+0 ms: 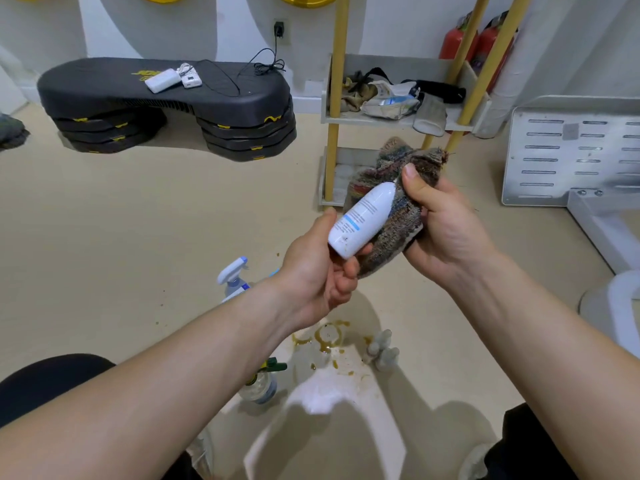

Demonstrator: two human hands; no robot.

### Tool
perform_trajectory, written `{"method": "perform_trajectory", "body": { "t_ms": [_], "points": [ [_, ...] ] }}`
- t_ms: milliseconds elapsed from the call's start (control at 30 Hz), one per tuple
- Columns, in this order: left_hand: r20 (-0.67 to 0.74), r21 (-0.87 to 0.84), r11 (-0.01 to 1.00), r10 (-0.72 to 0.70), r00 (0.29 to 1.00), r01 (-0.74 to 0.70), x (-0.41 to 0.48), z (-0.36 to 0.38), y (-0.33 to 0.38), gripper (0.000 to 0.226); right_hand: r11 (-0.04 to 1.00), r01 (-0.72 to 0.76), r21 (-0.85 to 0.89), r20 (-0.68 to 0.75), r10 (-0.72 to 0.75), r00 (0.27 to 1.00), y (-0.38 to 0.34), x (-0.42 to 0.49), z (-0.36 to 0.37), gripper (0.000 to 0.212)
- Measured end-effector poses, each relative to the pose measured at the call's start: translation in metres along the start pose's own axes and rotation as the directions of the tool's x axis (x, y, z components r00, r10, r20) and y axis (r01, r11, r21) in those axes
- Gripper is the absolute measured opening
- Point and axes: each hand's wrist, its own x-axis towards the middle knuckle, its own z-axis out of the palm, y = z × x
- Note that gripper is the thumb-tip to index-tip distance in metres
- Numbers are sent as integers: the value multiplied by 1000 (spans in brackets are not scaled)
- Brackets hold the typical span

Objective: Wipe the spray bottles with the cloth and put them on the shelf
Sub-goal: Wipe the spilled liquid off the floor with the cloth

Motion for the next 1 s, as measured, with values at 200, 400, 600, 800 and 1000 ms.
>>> {"method": "perform_trajectory", "body": {
  "t_ms": [200,400,600,800,1000],
  "points": [
    [-27,258,920,313,949,-295,5,-1,-6,27,998,30,-52,-59,-33,998,0,-1,0,35],
    [159,108,990,73,985,-91,-5,0,2,49,1000,-14,-19,10,14,1000,-10,-1,-4,47],
    [16,566,657,595,804,-497,10,-5,1,19,987,38,-158,-46,-45,998,-3,-5,3,50],
    [9,443,791,467,884,-423,4,6,1,35,957,76,-279,-54,-95,994,15,-10,15,25],
    [-41,67,945,324,945,-321,-4,-3,23,23,765,250,-593,176,-180,968,34,-17,17,22]
  ]
}}
